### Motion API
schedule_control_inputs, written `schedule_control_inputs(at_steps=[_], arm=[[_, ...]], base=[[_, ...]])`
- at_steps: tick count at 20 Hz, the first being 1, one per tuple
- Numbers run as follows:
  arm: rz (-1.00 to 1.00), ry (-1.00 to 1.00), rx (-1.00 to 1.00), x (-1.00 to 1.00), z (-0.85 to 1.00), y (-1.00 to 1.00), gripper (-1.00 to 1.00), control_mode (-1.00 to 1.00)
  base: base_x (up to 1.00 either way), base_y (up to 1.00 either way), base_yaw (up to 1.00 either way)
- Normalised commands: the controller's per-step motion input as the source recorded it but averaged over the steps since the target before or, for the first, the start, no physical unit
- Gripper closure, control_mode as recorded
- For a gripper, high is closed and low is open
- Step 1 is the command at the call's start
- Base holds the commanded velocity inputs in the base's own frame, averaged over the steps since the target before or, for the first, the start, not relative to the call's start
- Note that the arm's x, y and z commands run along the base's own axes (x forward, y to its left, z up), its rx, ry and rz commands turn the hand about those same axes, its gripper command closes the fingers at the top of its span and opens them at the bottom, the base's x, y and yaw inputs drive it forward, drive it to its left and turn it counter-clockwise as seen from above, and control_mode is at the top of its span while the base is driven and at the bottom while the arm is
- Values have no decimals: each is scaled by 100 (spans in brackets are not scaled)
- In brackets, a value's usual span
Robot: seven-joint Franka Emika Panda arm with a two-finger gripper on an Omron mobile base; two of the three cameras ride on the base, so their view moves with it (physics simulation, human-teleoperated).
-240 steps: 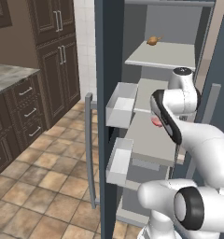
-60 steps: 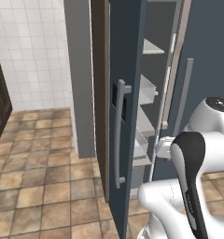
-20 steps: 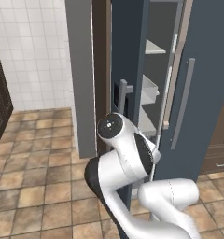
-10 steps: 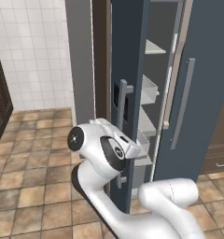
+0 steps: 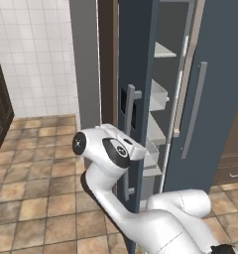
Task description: Store the hot dog in the freezer for long-term storage. Close the freezer door after placing the cooked food.
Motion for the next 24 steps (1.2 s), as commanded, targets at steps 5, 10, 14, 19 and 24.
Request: schedule_control_inputs(at_steps=[5, 10, 14, 19, 24], arm=[[-8, 1, -11, 28, -15, -2, -100, -100], [-11, 3, -11, 13, -15, -5, -100, -100], [-9, 3, -6, 9, -10, -6, -100, -100], [-11, 7, -7, 12, -5, -20, -100, -100], [-4, 2, -1, 8, 0, -16, -100, -100]], base=[[0, 0, 0], [0, 0, 0], [0, 0, 0], [0, 0, 0], [0, 0, 0]])
